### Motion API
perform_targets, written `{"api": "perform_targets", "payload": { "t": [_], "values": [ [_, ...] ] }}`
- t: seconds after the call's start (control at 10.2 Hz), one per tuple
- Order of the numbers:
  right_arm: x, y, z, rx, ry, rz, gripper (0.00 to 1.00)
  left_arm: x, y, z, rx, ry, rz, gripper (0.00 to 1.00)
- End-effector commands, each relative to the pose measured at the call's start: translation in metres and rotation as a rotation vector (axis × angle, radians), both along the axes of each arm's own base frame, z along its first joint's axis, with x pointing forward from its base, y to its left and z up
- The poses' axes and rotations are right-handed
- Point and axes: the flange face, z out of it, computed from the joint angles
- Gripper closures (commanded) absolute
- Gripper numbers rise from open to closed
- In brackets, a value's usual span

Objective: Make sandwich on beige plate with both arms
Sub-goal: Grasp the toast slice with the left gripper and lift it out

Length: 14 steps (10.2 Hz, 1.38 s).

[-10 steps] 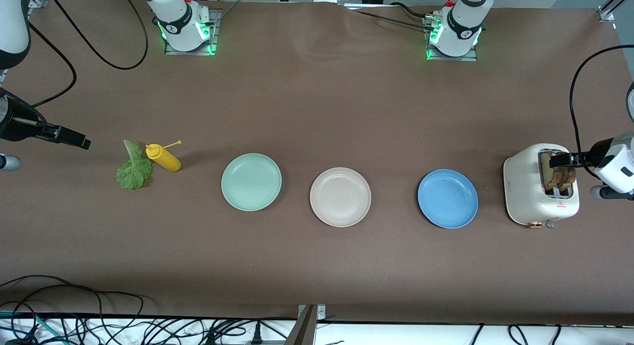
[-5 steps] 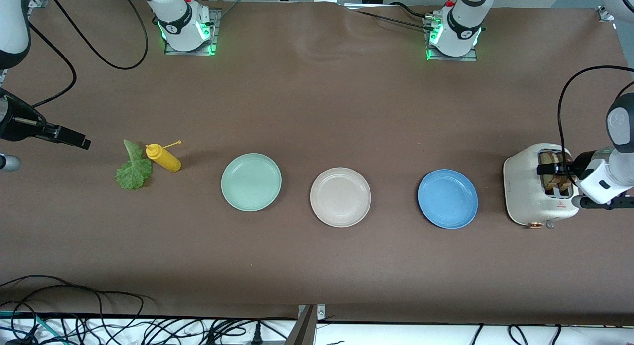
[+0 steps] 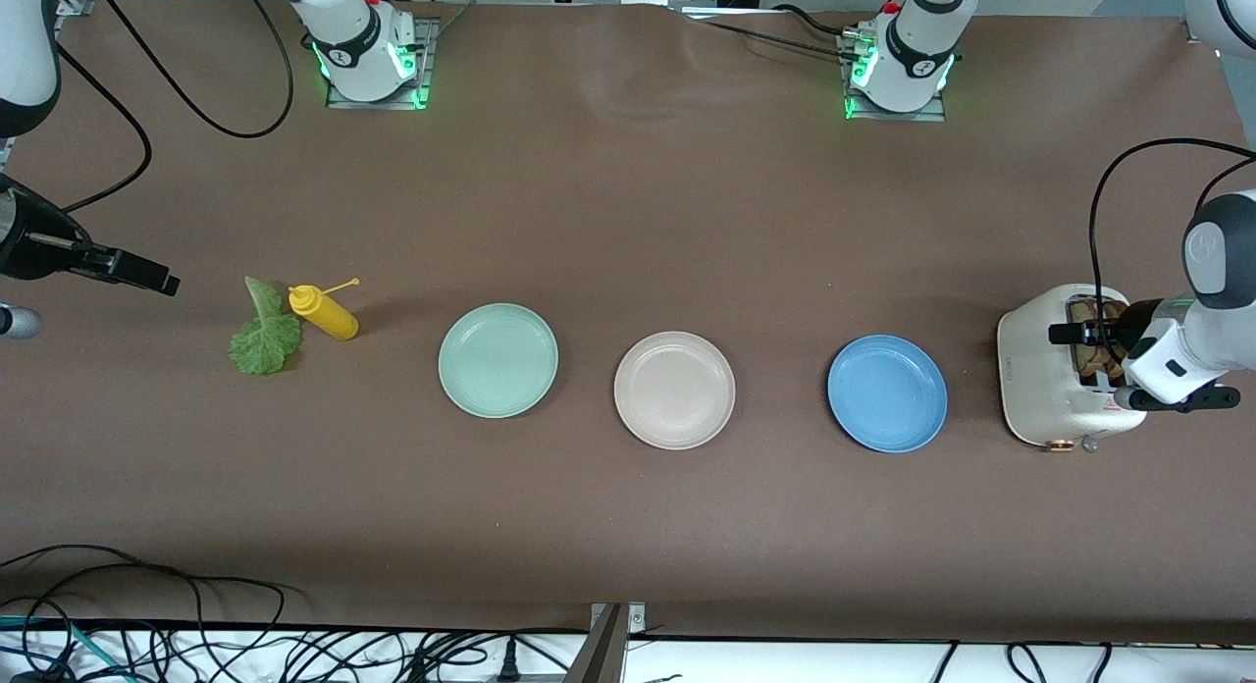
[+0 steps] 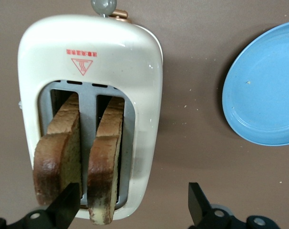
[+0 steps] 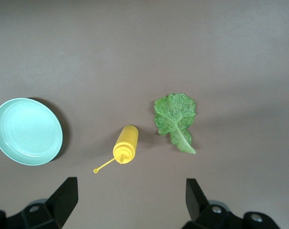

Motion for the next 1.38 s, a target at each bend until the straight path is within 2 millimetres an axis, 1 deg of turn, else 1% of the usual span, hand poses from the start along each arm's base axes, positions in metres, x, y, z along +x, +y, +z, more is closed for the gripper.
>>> {"api": "perform_targets", "payload": {
  "t": [0.0, 0.1, 0.2, 0.3, 0.49, 0.59, 0.69, 0.89, 1.08, 1.28],
  "values": [
    [0.000, -0.001, 0.003, -0.002, 0.007, -0.001, 0.00, -0.003, 0.000, -0.003, -0.021, 0.009, 0.013, 0.23],
    [0.000, -0.001, 0.003, -0.002, 0.005, -0.001, 0.00, -0.005, 0.004, -0.005, -0.022, 0.016, 0.014, 0.50],
    [0.000, 0.000, 0.003, -0.002, 0.005, -0.001, 0.00, -0.008, 0.005, -0.005, -0.026, 0.034, 0.014, 0.73],
    [0.000, 0.000, 0.003, -0.002, 0.005, -0.001, 0.00, -0.011, 0.008, -0.005, -0.028, 0.052, 0.018, 0.90],
    [0.000, -0.002, 0.003, -0.002, 0.007, -0.003, 0.00, -0.016, 0.009, 0.001, -0.024, 0.081, 0.019, 1.00],
    [0.000, -0.001, 0.003, -0.002, 0.007, -0.001, 0.00, -0.018, 0.012, 0.004, -0.026, 0.098, 0.024, 1.00],
    [0.000, -0.001, 0.003, -0.002, 0.007, -0.001, 0.00, -0.023, 0.013, 0.014, -0.028, 0.111, 0.031, 1.00],
    [0.000, -0.002, 0.003, -0.002, 0.007, -0.003, 0.00, -0.026, 0.013, 0.039, -0.018, 0.093, 0.032, 1.00],
    [0.000, -0.004, 0.003, -0.001, 0.003, -0.006, 0.00, -0.021, 0.017, 0.061, -0.013, 0.078, 0.038, 1.00],
    [0.000, -0.003, 0.003, 0.000, 0.006, -0.005, 0.00, -0.017, 0.021, 0.061, -0.010, 0.074, 0.044, 1.00]
  ]
}}
